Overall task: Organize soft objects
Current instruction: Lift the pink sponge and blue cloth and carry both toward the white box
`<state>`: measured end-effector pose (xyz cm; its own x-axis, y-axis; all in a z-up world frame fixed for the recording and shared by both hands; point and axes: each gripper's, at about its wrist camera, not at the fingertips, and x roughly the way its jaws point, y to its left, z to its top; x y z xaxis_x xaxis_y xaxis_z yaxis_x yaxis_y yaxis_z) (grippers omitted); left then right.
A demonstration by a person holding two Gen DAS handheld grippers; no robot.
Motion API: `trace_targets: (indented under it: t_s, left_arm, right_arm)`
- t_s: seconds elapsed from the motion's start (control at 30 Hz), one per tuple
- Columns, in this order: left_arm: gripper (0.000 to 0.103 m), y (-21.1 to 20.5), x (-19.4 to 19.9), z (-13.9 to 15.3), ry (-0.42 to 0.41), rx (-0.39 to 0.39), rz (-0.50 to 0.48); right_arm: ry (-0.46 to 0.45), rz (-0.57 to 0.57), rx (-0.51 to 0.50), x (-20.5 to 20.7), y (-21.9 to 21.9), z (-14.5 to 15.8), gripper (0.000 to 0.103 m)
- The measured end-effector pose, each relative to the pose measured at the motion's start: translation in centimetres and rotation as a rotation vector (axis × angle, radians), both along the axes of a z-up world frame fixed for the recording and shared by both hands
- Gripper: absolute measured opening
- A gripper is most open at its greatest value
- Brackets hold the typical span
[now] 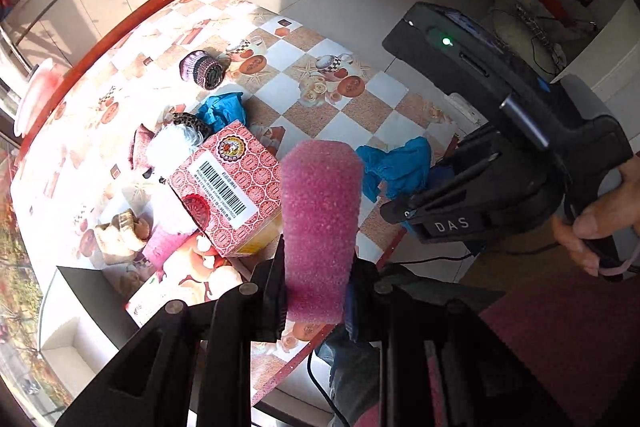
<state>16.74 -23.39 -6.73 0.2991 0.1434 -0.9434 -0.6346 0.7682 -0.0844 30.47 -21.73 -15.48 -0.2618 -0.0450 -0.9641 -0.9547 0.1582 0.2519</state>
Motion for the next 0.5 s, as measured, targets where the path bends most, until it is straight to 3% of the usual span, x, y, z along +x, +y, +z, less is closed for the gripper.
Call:
trace_targets:
  t_s: [0.27, 0.5]
  left_arm:
    - [0.024, 1.4, -8.9, 0.9, -0.010, 0.047, 0.271]
    - [0.024, 2.5, -17.6, 0.6, -0.004, 0.072, 0.569]
  right_arm:
    - [0.025, 0.260, 0.038, -8.0, -1.5, 2.8, 0.028]
    - [0.014, 0.479, 0.142, -15.3, 1.1, 6.5, 0.028]
